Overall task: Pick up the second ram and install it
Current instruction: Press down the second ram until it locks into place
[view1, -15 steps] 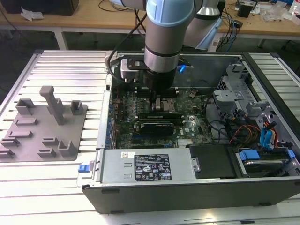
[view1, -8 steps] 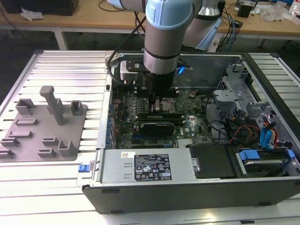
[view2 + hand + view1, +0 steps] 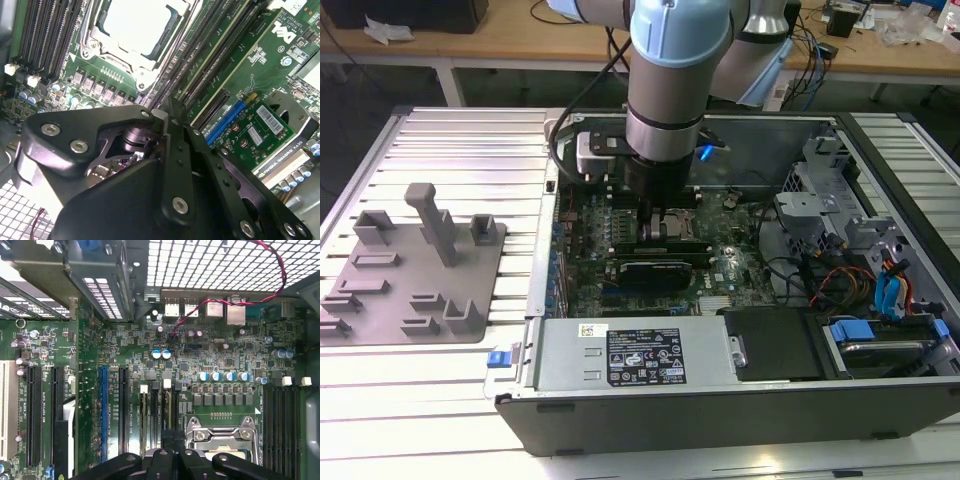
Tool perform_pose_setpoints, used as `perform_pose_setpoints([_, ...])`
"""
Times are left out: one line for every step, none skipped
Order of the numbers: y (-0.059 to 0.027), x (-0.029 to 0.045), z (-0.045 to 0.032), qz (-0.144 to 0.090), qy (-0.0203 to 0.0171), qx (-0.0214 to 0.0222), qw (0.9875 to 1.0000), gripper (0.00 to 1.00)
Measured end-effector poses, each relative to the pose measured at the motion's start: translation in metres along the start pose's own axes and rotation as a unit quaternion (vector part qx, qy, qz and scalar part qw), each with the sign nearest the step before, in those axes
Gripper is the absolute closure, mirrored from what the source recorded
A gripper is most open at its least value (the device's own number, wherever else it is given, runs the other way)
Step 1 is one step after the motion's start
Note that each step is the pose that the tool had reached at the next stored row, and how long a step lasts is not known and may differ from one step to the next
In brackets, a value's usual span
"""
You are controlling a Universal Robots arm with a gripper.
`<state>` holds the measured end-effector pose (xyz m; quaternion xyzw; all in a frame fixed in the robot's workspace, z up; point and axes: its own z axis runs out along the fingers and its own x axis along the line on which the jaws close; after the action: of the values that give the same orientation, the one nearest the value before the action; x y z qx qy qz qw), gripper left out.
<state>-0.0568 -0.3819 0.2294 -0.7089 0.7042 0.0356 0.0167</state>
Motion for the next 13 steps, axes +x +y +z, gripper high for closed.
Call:
perform_pose_setpoints([0.0000,0.0000,0.0002,0.000,-0.0002,0.0001,1.0000,0.92])
perform_pose_setpoints([0.0000,0.0000,0.0002,0.000,-0.0001,0.0001,1.0000,0.92])
perform_pose_setpoints([0.0000,0.0000,0.0006,0.000,-0.0001,0.0001,1.0000,0.92])
perform_pose_setpoints([0.0000,0.0000,0.0012,0.000,-0.0002,0.0001,1.0000,0.92])
perform_pose_setpoints([-0.0001,0.0000,0.0012,0.000,-0.0002,0.0001,1.0000,0.92])
perform_pose_setpoints([-0.0001,0.0000,0.0012,0.000,-0.0002,0.0001,1.0000,0.92])
perform_pose_setpoints([-0.0001,0.0000,0.0012,0.000,-0.0001,0.0001,1.0000,0.92])
perform_pose_setpoints([-0.0001,-0.0001,0.0003,0.000,-0.0005,0.0003,1.0000,0.92])
perform_pose_setpoints([0.0000,-0.0006,-0.0054,0.000,-0.0004,0.0002,1.0000,0.92])
perform_pose_setpoints([0.0002,-0.0009,-0.0106,0.000,-0.0002,0.0001,1.0000,0.92])
perform_pose_setpoints([0.0005,-0.0016,-0.0201,0.000,-0.0001,0.0001,1.0000,0.92])
perform_pose_setpoints([0.0007,-0.0022,-0.0276,0.000,-0.0002,0.0001,1.0000,0.92])
perform_pose_setpoints([0.0007,-0.0024,-0.0305,0.000,-0.0001,0.0001,1.0000,0.92])
